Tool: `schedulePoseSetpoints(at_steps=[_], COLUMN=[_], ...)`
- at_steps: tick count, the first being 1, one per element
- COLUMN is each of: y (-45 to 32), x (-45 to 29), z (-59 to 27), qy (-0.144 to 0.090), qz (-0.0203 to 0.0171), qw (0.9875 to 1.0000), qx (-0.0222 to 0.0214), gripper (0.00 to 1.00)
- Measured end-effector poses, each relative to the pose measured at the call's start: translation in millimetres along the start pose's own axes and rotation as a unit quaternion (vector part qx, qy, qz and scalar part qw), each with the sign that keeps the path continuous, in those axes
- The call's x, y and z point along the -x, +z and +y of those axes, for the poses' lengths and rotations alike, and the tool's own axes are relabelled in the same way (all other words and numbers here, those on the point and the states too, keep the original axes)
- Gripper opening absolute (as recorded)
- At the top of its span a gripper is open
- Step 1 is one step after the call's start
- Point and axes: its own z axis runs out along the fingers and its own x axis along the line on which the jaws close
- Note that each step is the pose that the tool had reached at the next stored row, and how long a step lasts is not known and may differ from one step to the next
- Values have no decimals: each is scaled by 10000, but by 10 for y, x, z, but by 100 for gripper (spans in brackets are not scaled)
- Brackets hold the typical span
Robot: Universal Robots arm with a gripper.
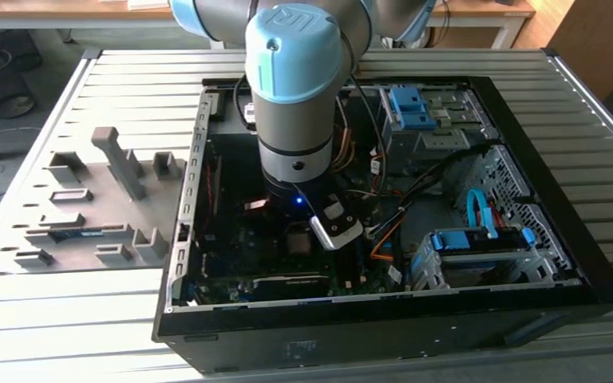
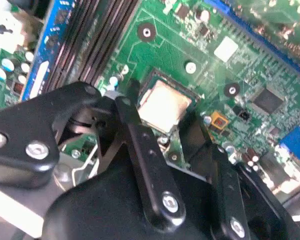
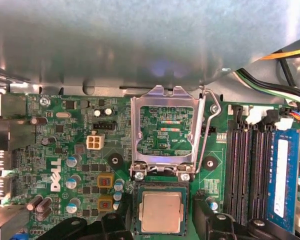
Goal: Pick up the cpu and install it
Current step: 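Place the cpu into insertion slot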
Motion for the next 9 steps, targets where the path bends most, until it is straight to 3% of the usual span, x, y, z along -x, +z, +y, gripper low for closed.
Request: schedulePoseSetpoints(at_steps=[6,9], y=[-141,-262], x=[3,5], z=[-4,-7], qy=[0,0], qz=[0,0], qw=[10000,10000], qx=[1,-1], gripper=[60,60])
